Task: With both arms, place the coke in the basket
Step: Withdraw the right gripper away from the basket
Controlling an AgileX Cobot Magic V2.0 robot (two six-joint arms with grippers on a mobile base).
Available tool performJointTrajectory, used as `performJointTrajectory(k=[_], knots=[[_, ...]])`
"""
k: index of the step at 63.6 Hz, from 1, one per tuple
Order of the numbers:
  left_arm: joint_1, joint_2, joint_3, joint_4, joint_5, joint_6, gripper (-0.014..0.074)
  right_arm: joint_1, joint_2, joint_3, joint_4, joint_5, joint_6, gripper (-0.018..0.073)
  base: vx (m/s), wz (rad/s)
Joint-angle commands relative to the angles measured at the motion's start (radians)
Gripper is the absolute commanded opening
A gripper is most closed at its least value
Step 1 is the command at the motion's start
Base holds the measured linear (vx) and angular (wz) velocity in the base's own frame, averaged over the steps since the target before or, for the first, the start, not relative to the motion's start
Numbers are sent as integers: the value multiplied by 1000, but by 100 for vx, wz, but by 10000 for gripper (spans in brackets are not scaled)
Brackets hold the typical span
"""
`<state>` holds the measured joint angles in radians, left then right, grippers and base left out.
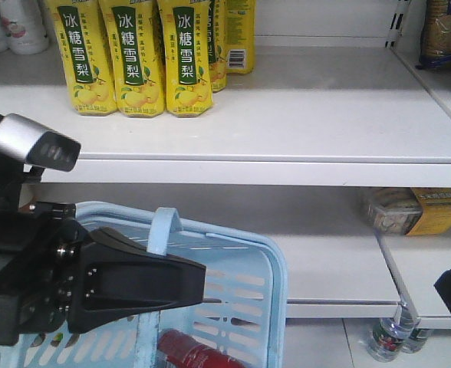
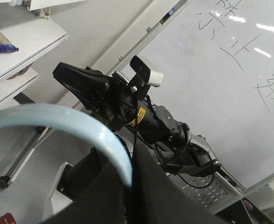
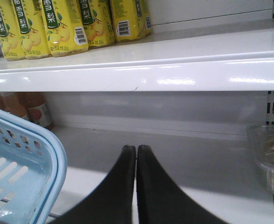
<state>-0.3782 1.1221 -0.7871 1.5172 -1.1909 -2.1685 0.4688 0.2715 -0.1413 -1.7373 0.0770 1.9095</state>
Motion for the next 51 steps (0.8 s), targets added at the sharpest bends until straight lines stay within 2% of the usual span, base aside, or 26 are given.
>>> performJointTrajectory(k=[1, 32, 42, 51], knots=[[-2, -24, -40, -135, -116, 6, -6, 1, 8, -27, -47, 22, -4, -5, 0, 0], [1, 6, -40, -136, -59, 6, -6, 1, 8, -27, -47, 21, -4, -5, 0, 0], [1, 7, -40, -129, 51, 13, -6, 1, 8, -27, -47, 20, -4, -5, 0, 0], [1, 6, -38, -92, 181, 103, -6, 1, 8, -27, -47, 19, -4, -5, 0, 0]])
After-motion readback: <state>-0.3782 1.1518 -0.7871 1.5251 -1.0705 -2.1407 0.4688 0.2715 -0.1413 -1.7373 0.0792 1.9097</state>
